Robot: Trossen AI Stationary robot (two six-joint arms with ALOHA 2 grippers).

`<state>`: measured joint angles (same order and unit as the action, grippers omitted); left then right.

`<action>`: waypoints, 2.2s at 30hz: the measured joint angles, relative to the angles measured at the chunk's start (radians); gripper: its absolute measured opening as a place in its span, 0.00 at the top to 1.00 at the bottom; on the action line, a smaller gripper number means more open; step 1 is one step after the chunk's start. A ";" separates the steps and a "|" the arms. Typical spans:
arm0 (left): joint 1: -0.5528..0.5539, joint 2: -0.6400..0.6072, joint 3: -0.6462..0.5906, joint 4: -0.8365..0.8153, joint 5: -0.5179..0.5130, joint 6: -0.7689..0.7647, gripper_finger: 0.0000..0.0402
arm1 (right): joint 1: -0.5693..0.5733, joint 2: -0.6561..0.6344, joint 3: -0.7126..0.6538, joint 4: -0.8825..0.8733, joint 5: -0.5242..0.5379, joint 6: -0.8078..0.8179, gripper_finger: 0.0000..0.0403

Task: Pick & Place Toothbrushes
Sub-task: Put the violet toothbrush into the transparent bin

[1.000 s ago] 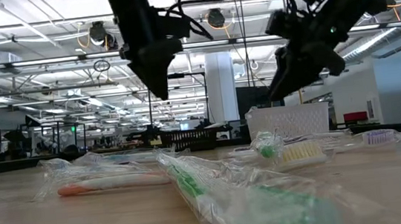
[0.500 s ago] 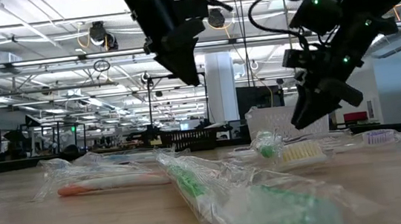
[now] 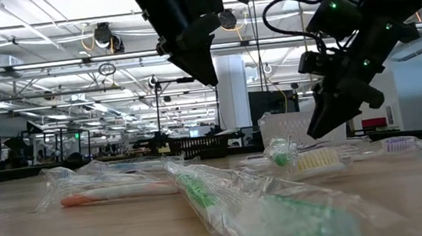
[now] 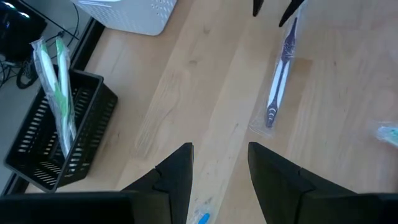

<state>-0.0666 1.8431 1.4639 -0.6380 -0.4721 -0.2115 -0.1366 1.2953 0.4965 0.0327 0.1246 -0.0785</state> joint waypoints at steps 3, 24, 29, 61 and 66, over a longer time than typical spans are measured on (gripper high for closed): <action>0.000 0.000 0.000 0.000 0.000 0.000 0.61 | 0.001 0.000 0.001 0.006 -0.125 0.016 0.65; 0.000 0.000 0.000 0.016 0.001 -0.004 0.61 | 0.030 0.060 -0.034 -0.041 -0.020 0.010 0.97; 0.000 0.000 0.000 0.023 0.001 -0.004 0.61 | 0.037 0.045 -0.034 -0.032 -0.022 0.006 0.98; 0.000 0.001 0.000 0.067 0.240 0.053 0.61 | 0.192 0.005 0.246 -0.077 -0.021 -0.079 0.98; 0.000 0.001 0.000 0.065 0.323 0.051 0.61 | 0.191 0.004 0.282 -0.060 -0.018 -0.095 0.98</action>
<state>-0.0666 1.8439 1.4635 -0.5732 -0.1492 -0.1600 0.0547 1.2995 0.7786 -0.0277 0.1062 -0.1738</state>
